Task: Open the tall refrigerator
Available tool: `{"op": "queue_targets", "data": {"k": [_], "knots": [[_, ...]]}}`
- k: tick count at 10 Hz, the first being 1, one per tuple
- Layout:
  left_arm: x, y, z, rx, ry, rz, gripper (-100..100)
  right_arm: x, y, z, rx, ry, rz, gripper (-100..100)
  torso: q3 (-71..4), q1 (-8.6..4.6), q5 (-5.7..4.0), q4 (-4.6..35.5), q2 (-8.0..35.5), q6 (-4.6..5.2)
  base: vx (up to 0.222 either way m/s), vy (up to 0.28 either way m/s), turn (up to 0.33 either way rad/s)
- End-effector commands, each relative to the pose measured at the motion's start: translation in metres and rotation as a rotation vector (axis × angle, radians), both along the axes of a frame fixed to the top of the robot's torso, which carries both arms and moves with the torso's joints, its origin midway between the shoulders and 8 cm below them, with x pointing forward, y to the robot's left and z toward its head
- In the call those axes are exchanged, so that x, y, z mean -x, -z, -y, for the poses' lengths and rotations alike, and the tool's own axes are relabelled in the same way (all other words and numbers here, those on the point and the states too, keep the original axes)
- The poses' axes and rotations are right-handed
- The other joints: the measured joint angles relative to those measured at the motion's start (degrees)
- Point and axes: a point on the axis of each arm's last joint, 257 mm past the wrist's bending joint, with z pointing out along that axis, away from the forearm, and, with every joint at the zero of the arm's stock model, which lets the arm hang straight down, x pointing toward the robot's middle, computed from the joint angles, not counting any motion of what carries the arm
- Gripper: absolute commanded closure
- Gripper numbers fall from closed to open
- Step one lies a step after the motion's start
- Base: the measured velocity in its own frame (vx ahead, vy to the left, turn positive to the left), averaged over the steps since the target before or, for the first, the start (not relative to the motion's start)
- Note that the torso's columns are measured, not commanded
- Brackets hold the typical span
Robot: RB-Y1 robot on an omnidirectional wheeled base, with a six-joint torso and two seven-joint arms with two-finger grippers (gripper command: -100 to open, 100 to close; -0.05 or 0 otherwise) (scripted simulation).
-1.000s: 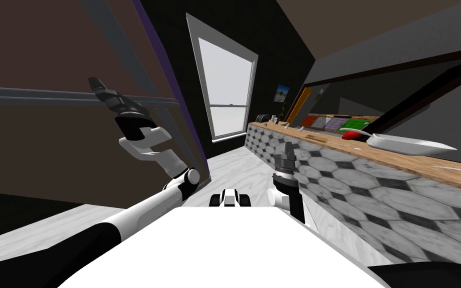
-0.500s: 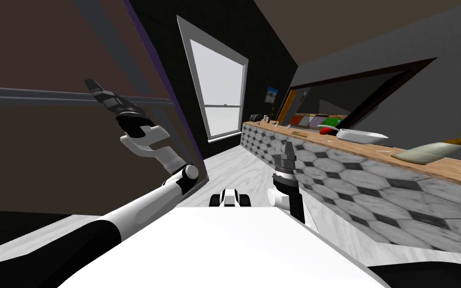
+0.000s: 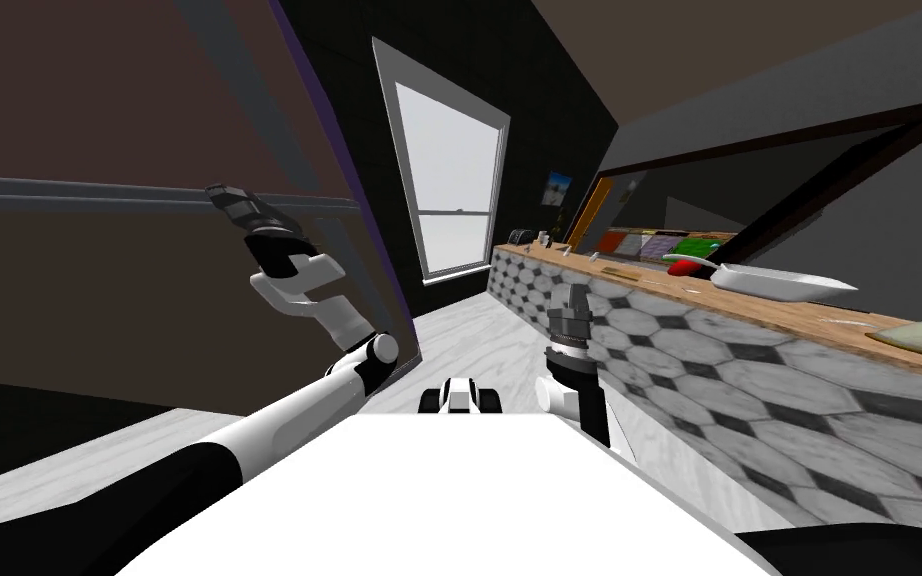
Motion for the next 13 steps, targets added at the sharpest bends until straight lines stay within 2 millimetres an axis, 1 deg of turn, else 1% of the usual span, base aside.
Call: {"op": "queue_targets", "data": {"k": [1, 2, 3, 4, 5, 6, 7, 8, 9, 10, 11, 12, 13], "knots": [[0.01, -0.006, 0.009, -0.007, 0.012, 0.012, 100, 0.0, 0.0, 0.0, 0.0, 0.0, 0.0, 0, 0.16, -0.09, -0.04, 0.08, 0.3, 0.1, 0.053, -0.015, -0.072], [0.002, 0.002, 0.026, -0.002, 0.059, -0.013, 100, 0.0, 0.0, 0.0, 0.0, 0.0, 0.0, 0, 0.35, -0.05, -0.03, 0.17, 0.57, 0.08, 0.091, -0.005, 0.261], [0.013, -0.006, 0.027, -0.013, 0.05, 0.011, 100, 0.0, 0.0, 0.0, 0.0, 0.0, 0.0, 0, 0.3, 0.05, 0.0, 0.16, 0.44, -0.04, 0.093, -0.013, 0.203], [0.004, 0.003, 0.044, -0.007, 0.099, -0.015, 100, 0.0, 0.0, 0.0, 0.0, 0.0, 0.0, 0, 0.21, 0.04, 0.0, 0.11, 0.35, 0.04, 0.116, -0.003, 0.275], [0.017, -0.007, 0.046, -0.019, 0.09, 0.011, 100, 0.0, 0.0, 0.0, 0.0, 0.0, 0.0, 0, 0.12, 0.04, 0.0, 0.06, 0.18, 0.01, 0.109, -0.016, 0.138], [0.008, 0.003, 0.063, -0.011, 0.142, -0.018, 100, 0.0, 0.0, 0.0, 0.0, 0.0, 0.0, 0, 0.1, -0.01, -0.01, 0.05, 0.19, 0.07, 0.145, -0.05, 0.291], [0.019, -0.005, 0.064, -0.022, 0.134, 0.006, 100, 0.0, 0.0, 0.0, 0.0, 0.0, 0.0, 0, 0.07, -0.11, -0.04, 0.04, 0.11, 0.01, 0.123, -0.04, 0.145], [0.01, 0.006, 0.082, -0.013, 0.189, -0.025, 100, 0.0, 0.0, 0.0, 0.0, 0.0, 0.0, 0, 0.13, -0.06, -0.03, 0.06, 0.24, 0.08, 0.143, -0.035, 0.311], [0.024, -0.005, 0.084, -0.028, 0.179, 0.006, 100, 0.0, 0.0, 0.0, 0.0, 0.0, 0.0, 0, 0.15, 0.01, -0.01, 0.08, 0.23, 0.0, 0.114, -0.031, 0.118], [0.017, 0.005, 0.102, -0.019, 0.234, -0.022, 100, 0.0, 0.0, 0.0, 0.0, 0.0, 0.0, 0, 0.2, 0.05, 0.01, 0.1, 0.35, 0.08, 0.124, -0.037, 0.199], [0.03, -0.004, 0.104, -0.032, 0.226, 0.005, 100, 0.0, 0.0, 0.0, 0.0, 0.0, 0.0, 0, 0.19, -0.01, -0.01, 0.07, 0.28, 0.06, 0.102, -0.035, 0.184], [0.021, 0.008, 0.122, -0.02, 0.284, -0.029, 100, 0.0, 0.0, 0.0, 0.0, 0.0, 0.0, 0, 0.19, -0.03, -0.03, 0.08, 0.32, 0.07, 0.11, -0.026, 0.3], [0.033, -0.001, 0.123, -0.032, 0.277, -0.003, 100, 0.0, 0.0, 0.0, 0.0, 0.0, 0.0, 0, 0.17, 0.01, -0.01, 0.08, 0.26, 0.02, 0.104, -0.03, 0.146]]}}
